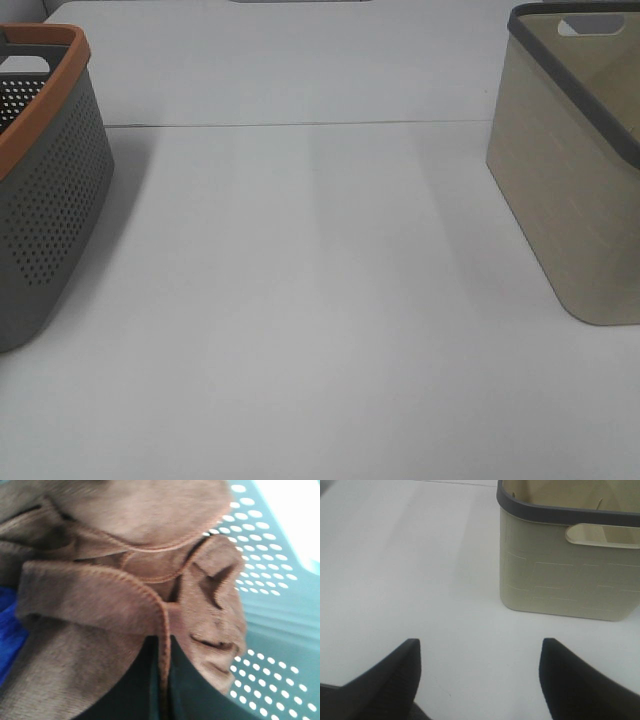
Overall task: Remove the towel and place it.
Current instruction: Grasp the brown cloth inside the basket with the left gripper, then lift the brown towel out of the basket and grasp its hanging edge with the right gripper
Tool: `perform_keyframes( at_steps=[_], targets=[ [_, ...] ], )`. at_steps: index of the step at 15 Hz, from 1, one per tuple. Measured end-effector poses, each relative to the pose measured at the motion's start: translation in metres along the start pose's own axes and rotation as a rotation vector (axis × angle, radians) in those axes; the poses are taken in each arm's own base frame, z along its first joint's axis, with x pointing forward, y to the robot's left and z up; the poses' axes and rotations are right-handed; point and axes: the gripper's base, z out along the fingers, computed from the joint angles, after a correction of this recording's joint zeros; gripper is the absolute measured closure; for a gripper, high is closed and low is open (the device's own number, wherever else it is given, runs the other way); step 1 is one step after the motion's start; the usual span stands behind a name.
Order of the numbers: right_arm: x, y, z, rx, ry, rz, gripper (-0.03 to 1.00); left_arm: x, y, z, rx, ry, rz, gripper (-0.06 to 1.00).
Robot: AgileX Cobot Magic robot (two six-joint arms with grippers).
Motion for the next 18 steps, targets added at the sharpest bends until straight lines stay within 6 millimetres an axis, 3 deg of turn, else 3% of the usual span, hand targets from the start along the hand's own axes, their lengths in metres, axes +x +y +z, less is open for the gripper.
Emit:
perform_keyframes(
  at_steps=[6,10,15,18],
  targets=[
    [0.0,0.0,0.0,0.0,0.0,0.0,0.32,-0.012,-0.039,-0.039,0.095,0.046,0.136,0.94],
    [0.0,0.0,0.0,0.0,0.0,0.0,0.32,-0.014,-0.073,-0.072,0.263,0.072,0.179,0.94],
    [0.0,0.0,0.0,0.0,0.0,0.0,0.32,-0.003,-0.114,-0.132,0.522,0.008,0.231,0.94],
    [0.0,0.0,0.0,0.0,0.0,0.0,0.32,0.016,-0.144,-0.17,0.607,-0.067,0.323,0.94]
  ],
)
